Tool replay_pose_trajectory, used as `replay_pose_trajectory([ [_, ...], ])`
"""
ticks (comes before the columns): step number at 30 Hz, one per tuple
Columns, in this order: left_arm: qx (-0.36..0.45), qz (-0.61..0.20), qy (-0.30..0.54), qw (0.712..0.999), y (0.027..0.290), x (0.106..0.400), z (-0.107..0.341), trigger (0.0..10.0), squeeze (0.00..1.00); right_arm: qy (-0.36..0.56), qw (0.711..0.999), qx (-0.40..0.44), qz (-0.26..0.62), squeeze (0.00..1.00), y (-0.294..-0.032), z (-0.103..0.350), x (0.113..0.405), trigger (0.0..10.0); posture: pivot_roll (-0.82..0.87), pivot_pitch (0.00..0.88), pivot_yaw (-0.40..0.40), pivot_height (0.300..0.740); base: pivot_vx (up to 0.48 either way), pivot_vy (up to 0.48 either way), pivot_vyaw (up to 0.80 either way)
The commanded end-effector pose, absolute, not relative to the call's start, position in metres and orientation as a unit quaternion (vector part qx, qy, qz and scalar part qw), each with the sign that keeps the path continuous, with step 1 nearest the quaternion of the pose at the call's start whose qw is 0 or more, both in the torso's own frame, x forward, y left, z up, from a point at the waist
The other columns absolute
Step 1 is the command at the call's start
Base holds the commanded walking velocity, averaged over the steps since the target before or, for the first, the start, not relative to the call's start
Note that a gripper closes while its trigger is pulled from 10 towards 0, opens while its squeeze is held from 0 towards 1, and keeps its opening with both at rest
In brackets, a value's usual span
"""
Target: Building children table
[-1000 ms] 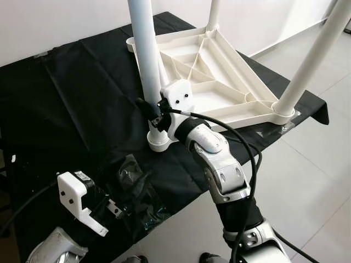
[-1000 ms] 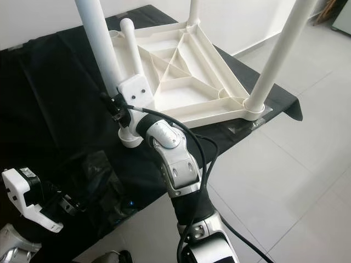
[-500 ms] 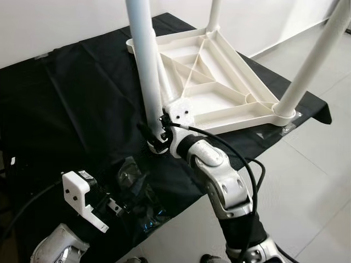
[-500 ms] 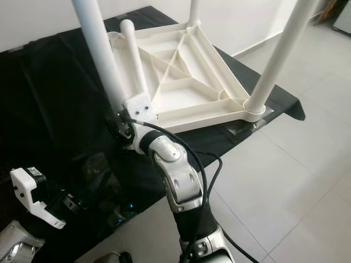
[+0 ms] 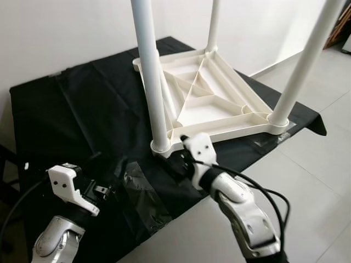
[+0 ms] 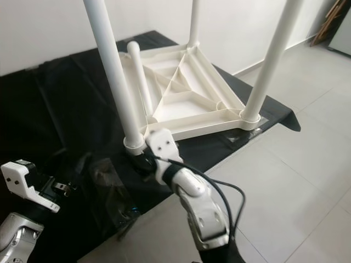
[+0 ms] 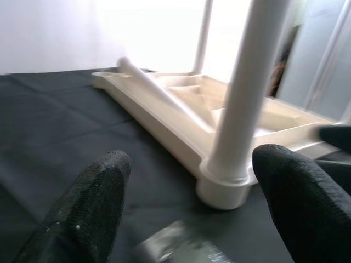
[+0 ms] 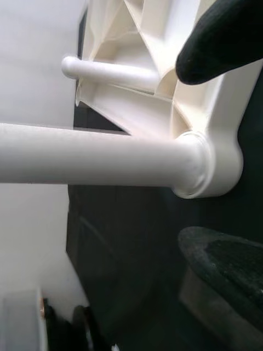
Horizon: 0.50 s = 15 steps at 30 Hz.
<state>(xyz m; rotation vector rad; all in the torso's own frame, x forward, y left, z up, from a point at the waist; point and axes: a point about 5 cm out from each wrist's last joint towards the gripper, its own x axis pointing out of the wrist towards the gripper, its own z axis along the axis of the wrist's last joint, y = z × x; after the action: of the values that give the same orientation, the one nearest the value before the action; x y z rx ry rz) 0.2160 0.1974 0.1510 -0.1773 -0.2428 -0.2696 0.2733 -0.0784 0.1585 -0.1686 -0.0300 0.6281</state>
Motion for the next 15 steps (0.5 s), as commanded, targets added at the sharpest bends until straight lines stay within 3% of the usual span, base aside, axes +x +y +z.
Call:
replay_pose_trajectory([
  [1,-0.075,-0.103,-0.110,0.986,0.207,0.215,0.146,10.0,0.00,-0.027,0.947,-0.089,0.309,1.00,-0.080,0.160,0.270,10.0,0.03,0.058,0.053,0.740,0.000,0.000,0.00],
  [4,-0.063,-0.063,-0.101,0.991,0.213,0.214,0.142,10.0,0.00,-0.025,0.946,-0.107,0.306,1.00,-0.087,0.155,0.266,10.0,0.03,0.048,0.054,0.740,0.000,0.000,0.00],
  [5,-0.064,-0.050,-0.090,0.993,0.214,0.213,0.140,10.0,0.00,-0.023,0.946,-0.112,0.304,0.67,-0.089,0.152,0.264,10.0,0.03,0.044,0.054,0.740,0.000,0.000,0.00],
  [7,-0.064,-0.050,-0.090,0.993,0.214,0.213,0.140,10.0,0.00,-0.023,0.946,-0.112,0.304,0.67,-0.089,0.152,0.264,10.0,0.03,0.044,0.054,0.740,0.000,0.000,0.00],
  [8,-0.048,-0.032,-0.047,0.997,0.208,0.208,0.132,10.0,0.00,-0.020,0.946,-0.119,0.301,0.00,-0.095,0.146,0.261,10.0,0.02,0.036,0.056,0.740,0.000,0.000,0.00],
  [15,-0.007,-0.005,-0.015,1.000,0.191,0.194,0.128,10.0,0.00,-0.017,0.947,-0.118,0.297,0.00,-0.101,0.141,0.262,10.0,0.03,0.030,0.048,0.740,0.000,0.000,0.00],
])
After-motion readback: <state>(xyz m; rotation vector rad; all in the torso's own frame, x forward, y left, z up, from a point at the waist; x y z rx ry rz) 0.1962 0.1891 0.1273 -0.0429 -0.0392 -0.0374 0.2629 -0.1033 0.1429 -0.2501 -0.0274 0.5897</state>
